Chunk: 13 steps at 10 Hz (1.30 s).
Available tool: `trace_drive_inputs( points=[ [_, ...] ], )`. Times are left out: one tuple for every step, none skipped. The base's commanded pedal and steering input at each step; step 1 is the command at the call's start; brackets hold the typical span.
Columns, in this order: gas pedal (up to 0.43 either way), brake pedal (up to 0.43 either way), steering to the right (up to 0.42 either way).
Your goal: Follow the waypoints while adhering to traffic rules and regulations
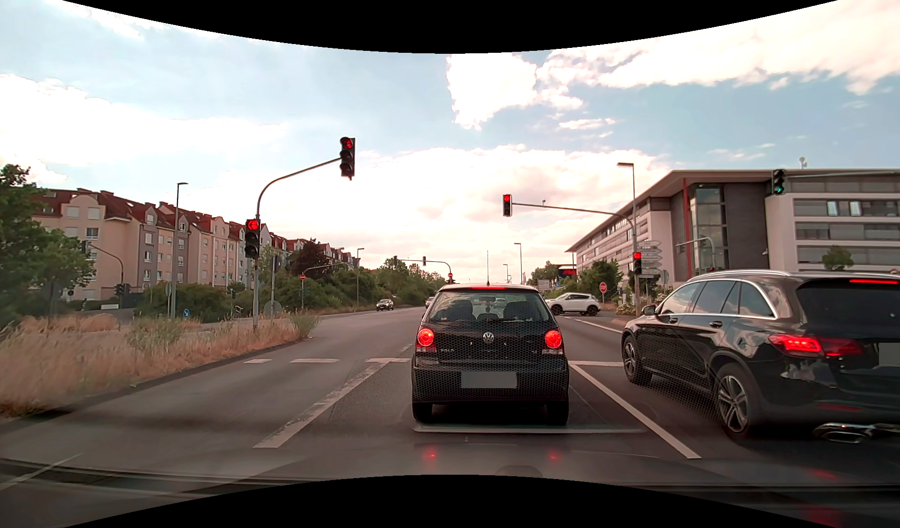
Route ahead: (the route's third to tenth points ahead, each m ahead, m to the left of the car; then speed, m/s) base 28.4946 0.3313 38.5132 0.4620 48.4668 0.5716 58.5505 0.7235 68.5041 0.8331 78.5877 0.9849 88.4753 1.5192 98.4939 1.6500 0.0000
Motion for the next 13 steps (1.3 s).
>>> trace_drive_inputs(
  points=[
    [0.000, 0.366, -0.003],
    [0.000, 0.366, -0.003],
    [0.000, 0.366, -0.003],
    [0.000, 0.366, -0.002],
    [0.000, 0.366, -0.002],
    [0.000, 0.366, -0.002],
    [0.000, 0.366, -0.003],
    [0.000, 0.366, -0.003],
    [0.000, 0.366, -0.002],
    [0.000, 0.366, -0.003],
    [0.000, 0.366, -0.003],
    [0.000, 0.366, -0.003],
    [0.000, 0.366, -0.002]
  ],
)
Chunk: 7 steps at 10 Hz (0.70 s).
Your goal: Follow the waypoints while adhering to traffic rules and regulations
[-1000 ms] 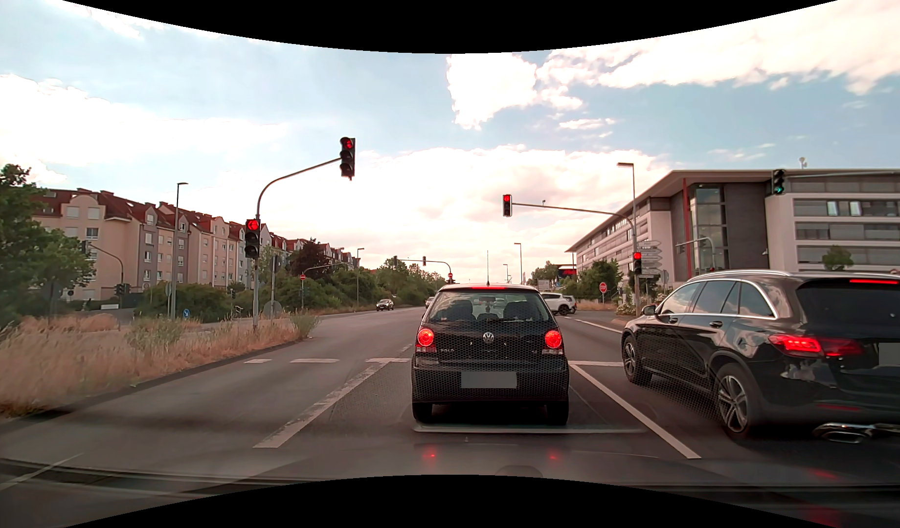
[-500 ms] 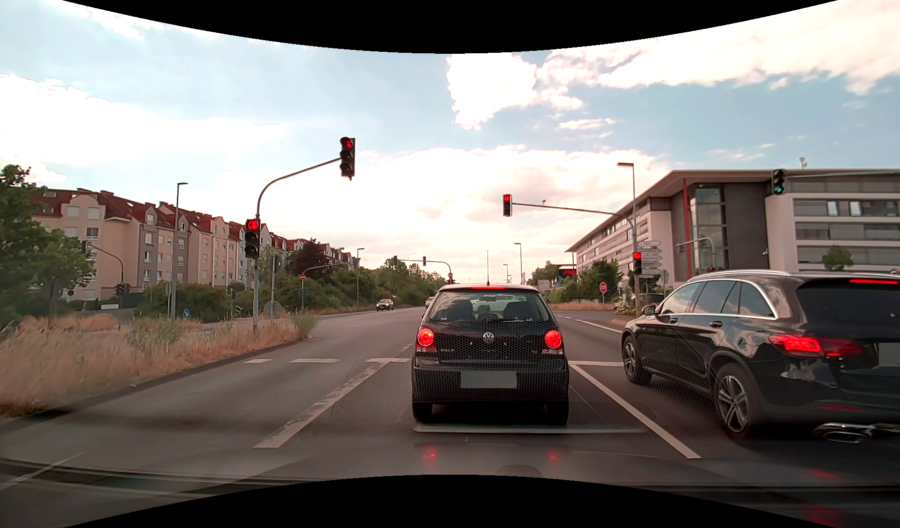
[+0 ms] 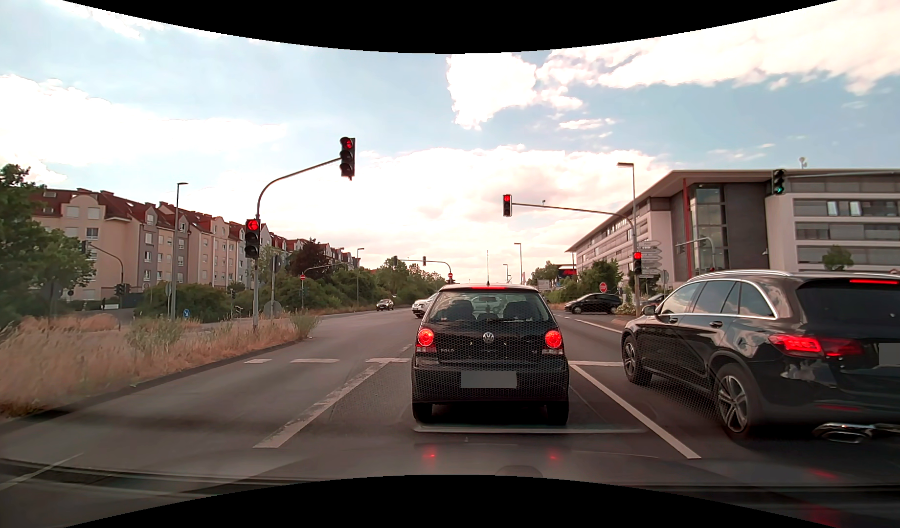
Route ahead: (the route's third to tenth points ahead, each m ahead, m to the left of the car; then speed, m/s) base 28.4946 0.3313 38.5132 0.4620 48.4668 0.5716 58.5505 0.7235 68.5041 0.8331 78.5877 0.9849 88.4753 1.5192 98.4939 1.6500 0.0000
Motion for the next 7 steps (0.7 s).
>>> trace_drive_inputs(
  points=[
    [0.000, 0.366, -0.003],
    [0.000, 0.366, -0.003],
    [0.000, 0.366, -0.002],
    [0.000, 0.366, -0.002],
    [0.000, 0.366, -0.003],
    [0.000, 0.366, -0.003],
    [0.000, 0.366, -0.003]
  ],
)
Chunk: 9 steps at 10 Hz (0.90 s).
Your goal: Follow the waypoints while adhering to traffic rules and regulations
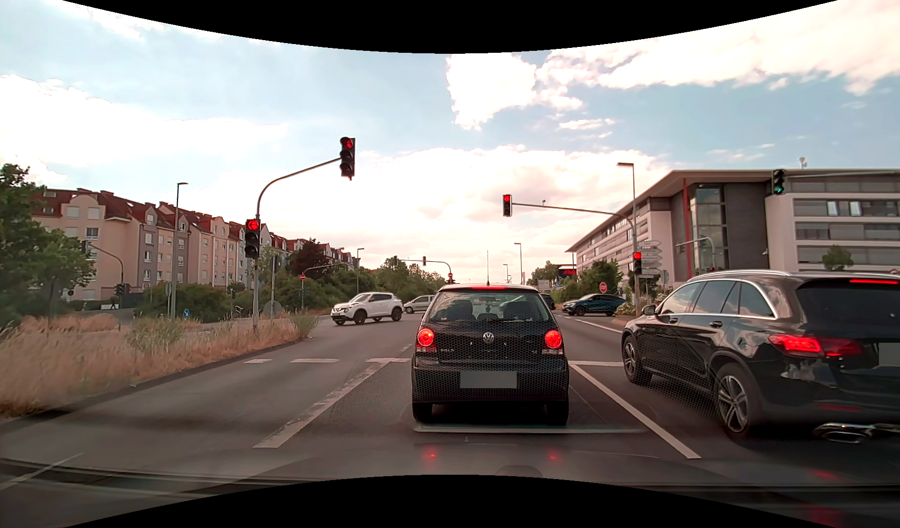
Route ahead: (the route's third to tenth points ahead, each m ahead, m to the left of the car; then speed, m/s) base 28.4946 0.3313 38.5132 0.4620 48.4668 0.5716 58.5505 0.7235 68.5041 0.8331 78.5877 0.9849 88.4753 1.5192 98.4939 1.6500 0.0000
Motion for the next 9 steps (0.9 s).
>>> trace_drive_inputs(
  points=[
    [0.000, 0.366, -0.003],
    [0.000, 0.366, -0.003],
    [0.000, 0.360, -0.003],
    [0.000, 0.360, -0.003],
    [0.000, 0.366, -0.002],
    [0.000, 0.366, -0.003],
    [0.000, 0.366, -0.003],
    [0.000, 0.360, -0.002],
    [0.000, 0.366, -0.003]
  ],
)
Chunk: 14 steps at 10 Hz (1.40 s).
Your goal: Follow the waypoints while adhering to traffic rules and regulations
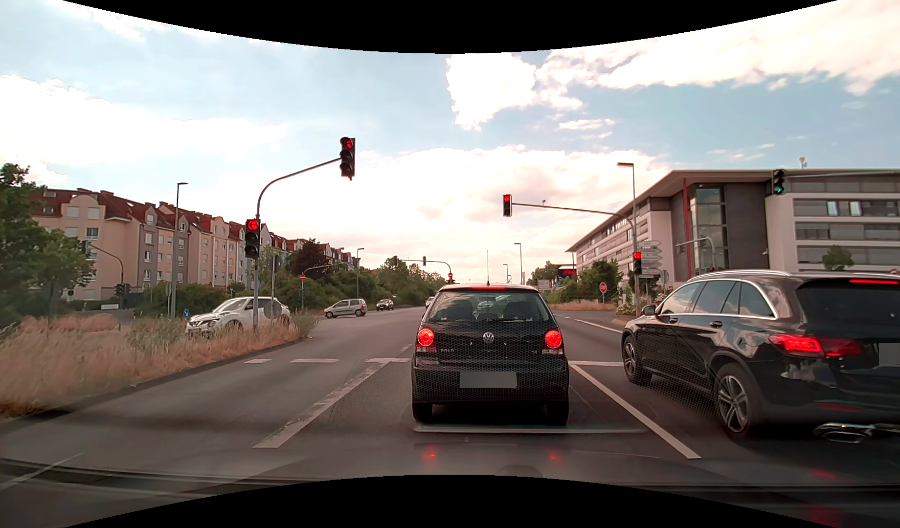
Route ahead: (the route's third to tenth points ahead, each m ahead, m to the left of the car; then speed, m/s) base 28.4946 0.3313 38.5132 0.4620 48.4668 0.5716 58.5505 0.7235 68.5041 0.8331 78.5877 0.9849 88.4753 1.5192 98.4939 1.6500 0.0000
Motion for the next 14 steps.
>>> trace_drive_inputs(
  points=[
    [0.000, 0.360, -0.003],
    [0.000, 0.360, -0.003],
    [0.000, 0.360, -0.002],
    [0.000, 0.360, -0.003],
    [0.000, 0.360, -0.003],
    [0.000, 0.360, -0.003],
    [0.000, 0.360, -0.003],
    [0.000, 0.360, -0.003],
    [0.000, 0.360, -0.003],
    [0.000, 0.360, -0.003],
    [0.000, 0.360, -0.003],
    [0.000, 0.360, -0.002],
    [0.000, 0.360, -0.003],
    [0.000, 0.360, -0.003]
  ],
)
